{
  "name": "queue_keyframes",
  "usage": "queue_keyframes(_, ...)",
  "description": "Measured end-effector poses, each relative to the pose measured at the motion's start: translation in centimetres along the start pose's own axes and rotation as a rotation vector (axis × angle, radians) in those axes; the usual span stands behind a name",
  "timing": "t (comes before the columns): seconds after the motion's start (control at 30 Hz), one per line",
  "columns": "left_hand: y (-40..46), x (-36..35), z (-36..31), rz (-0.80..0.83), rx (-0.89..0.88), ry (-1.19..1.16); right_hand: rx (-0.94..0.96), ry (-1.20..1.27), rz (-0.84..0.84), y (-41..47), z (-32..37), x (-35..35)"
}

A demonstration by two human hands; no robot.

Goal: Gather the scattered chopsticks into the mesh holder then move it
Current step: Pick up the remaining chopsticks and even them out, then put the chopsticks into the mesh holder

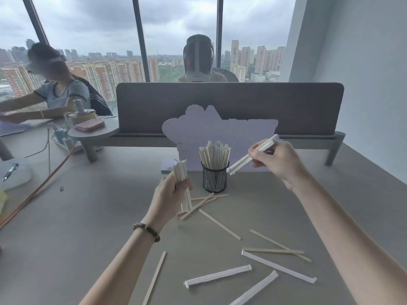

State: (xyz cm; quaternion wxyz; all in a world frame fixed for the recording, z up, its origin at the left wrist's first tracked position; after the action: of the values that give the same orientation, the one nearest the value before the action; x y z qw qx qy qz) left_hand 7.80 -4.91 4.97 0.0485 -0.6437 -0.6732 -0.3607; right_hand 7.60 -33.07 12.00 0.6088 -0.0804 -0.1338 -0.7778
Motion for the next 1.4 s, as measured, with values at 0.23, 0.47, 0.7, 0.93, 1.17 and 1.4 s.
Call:
queue_keyframes(0.23,1.5,-0.5,2.3,0.079,0.104,-0.173,-0.038,-0.147,0.04,5.8,2.0,-3.5)
queue_keyframes(0.47,2.3,-0.7,3.6,0.13,0.112,-0.201,-0.113,-0.422,0.052,9.1,1.4,-6.4)
queue_keyframes(0.7,2.4,-0.9,4.0,0.204,0.106,-0.183,-0.106,-0.645,0.106,10.0,0.4,-7.5)
queue_keyframes(0.93,2.0,-1.1,3.6,0.246,0.059,-0.073,-0.035,-0.705,0.12,10.2,-1.6,-8.1)
queue_keyframes(1.17,2.0,-1.1,2.6,0.283,-0.063,0.024,-0.021,-0.358,0.186,9.7,-1.9,-8.2)
queue_keyframes(1.4,0.3,-2.5,1.7,0.322,-0.159,0.07,-0.049,-0.358,0.174,10.0,-3.4,-8.9)
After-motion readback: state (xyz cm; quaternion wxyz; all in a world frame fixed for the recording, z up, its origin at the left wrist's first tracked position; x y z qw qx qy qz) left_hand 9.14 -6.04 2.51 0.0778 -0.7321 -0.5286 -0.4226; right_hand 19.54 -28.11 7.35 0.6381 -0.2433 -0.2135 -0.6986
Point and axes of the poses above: each hand's wrist, its own y-axis towards the middle knuckle, its own x-axis out of the back of the hand, z = x × y, the point moved 2 cm from there along y, towards the middle knuckle, and after that the axes turned 10 degrees about -x, right-handed, at the moved point
